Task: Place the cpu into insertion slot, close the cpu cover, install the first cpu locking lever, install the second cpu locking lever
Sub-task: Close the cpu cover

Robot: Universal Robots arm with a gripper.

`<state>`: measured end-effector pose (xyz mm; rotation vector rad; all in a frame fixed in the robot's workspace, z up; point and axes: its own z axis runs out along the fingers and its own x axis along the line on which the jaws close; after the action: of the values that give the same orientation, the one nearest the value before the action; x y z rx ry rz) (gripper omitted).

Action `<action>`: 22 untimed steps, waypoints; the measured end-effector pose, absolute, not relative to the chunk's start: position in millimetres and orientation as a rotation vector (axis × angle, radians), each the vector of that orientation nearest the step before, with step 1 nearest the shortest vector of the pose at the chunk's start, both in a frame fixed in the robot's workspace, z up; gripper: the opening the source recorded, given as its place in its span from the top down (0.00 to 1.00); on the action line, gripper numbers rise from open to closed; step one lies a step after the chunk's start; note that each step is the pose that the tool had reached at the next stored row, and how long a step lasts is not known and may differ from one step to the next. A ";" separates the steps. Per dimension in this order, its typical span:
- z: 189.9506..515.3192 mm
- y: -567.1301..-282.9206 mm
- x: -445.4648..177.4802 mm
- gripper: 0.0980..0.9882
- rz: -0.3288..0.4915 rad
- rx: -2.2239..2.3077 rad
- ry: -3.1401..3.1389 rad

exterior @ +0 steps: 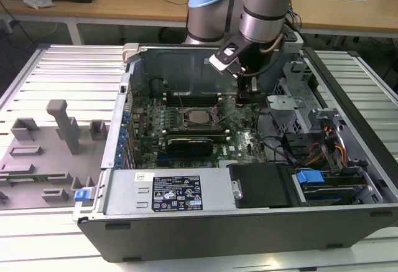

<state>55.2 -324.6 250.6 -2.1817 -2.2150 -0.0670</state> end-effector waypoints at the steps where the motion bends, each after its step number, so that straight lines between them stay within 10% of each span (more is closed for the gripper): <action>1: 249.6 -325.2 55.4 0.99 -0.066 -2.181 -2.215; 22: 243.9 -326.7 57.7 0.99 -0.004 -2.128 -2.156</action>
<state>57.7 -326.7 243.9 -2.1281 -2.1559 -0.0037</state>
